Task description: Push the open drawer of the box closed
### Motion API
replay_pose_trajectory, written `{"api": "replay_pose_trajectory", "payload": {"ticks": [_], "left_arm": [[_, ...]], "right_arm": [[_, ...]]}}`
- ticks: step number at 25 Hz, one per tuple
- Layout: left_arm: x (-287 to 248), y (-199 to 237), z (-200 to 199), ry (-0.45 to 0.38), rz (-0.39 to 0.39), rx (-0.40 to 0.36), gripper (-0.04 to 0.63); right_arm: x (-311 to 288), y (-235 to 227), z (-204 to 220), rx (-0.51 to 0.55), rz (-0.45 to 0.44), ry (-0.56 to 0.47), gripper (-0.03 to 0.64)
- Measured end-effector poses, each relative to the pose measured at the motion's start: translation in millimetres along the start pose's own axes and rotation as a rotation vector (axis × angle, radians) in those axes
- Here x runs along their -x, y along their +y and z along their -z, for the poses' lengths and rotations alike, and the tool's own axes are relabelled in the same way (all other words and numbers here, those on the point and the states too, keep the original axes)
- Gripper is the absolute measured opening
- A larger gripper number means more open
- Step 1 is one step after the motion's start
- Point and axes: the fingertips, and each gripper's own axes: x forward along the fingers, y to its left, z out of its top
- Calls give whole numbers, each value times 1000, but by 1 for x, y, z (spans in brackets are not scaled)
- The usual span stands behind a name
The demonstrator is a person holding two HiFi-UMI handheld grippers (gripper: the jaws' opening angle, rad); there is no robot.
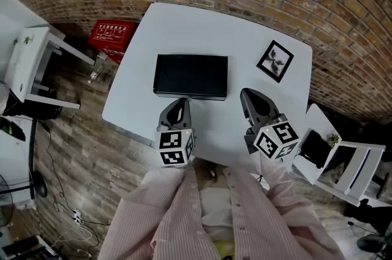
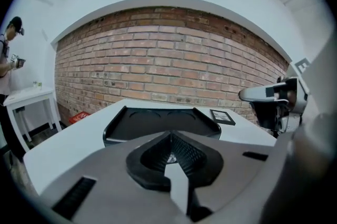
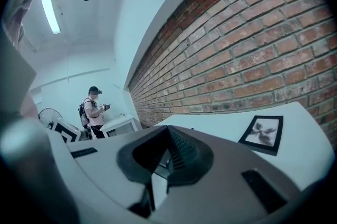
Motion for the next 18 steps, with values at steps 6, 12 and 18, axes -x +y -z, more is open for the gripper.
{"api": "replay_pose_trajectory", "payload": {"ticks": [6, 12, 18], "left_arm": [[29, 0, -32, -84, 12, -31, -3], [59, 6, -56, -140, 20, -49, -5], [81, 16, -74, -180, 8, -51, -6]], "right_arm": [[2, 7, -14, 50, -24, -12, 0], [6, 19, -34, 111, -57, -42, 0], [12, 31, -55, 140, -78, -82, 0]]}}
